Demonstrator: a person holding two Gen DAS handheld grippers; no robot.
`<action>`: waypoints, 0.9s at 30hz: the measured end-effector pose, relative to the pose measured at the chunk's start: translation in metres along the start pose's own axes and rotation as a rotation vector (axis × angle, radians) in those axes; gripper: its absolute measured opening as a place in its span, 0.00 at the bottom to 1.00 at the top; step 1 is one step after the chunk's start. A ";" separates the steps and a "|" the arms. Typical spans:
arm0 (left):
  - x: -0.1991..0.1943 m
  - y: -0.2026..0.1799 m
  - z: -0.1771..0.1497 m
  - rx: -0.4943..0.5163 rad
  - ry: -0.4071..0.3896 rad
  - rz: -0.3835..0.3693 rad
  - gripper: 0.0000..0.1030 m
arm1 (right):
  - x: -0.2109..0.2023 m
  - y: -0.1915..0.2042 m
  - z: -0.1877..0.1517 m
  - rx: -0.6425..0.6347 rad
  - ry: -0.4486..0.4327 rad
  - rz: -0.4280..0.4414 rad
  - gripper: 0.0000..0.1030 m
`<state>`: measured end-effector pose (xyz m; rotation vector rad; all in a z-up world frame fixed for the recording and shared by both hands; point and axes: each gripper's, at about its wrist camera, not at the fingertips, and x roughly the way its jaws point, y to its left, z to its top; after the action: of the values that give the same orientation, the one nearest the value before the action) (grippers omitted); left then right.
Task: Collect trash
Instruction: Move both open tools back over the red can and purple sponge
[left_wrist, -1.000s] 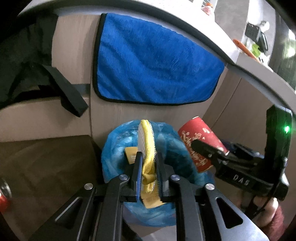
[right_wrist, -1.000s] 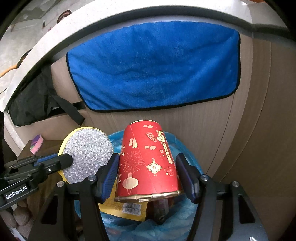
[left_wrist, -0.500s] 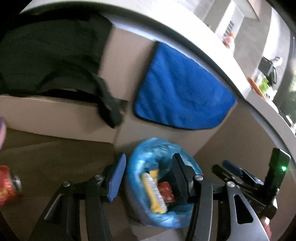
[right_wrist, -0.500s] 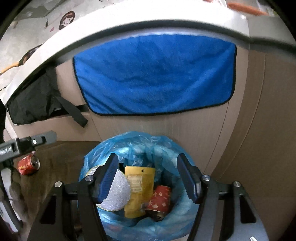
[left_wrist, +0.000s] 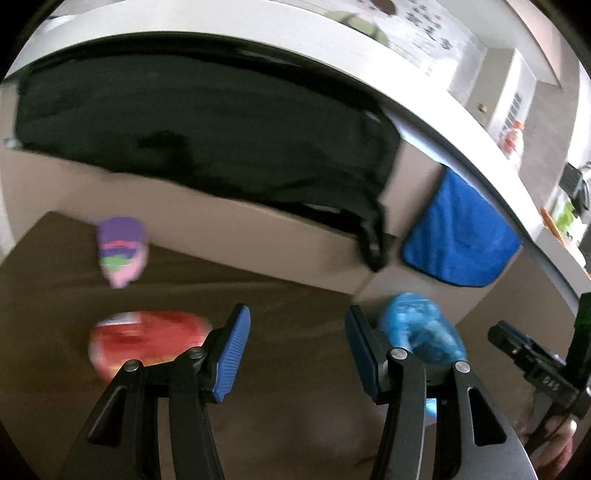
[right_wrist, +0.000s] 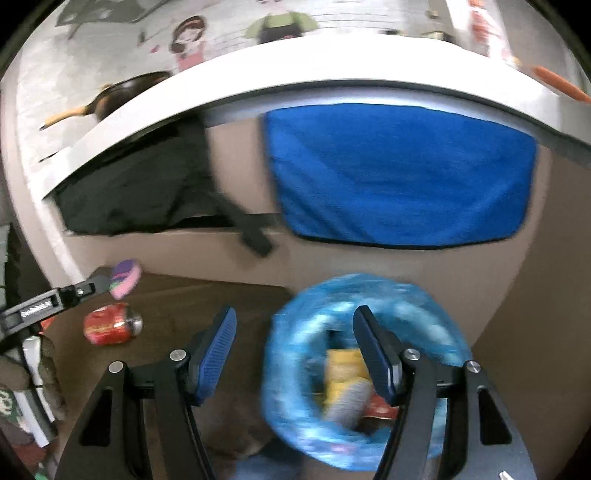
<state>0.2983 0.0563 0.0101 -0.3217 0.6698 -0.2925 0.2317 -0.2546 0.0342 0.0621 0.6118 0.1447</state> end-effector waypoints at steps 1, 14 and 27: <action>-0.009 0.017 0.000 -0.009 -0.007 0.020 0.53 | 0.001 0.010 0.000 -0.013 0.005 0.014 0.62; -0.073 0.187 -0.017 -0.200 -0.066 0.200 0.53 | 0.065 0.176 -0.006 -0.274 0.163 0.241 0.64; -0.058 0.242 -0.024 -0.237 0.002 0.173 0.54 | 0.149 0.289 -0.018 -0.466 0.276 0.357 0.64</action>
<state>0.2786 0.2935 -0.0675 -0.4867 0.7311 -0.0473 0.3081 0.0540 -0.0354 -0.3061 0.8250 0.6458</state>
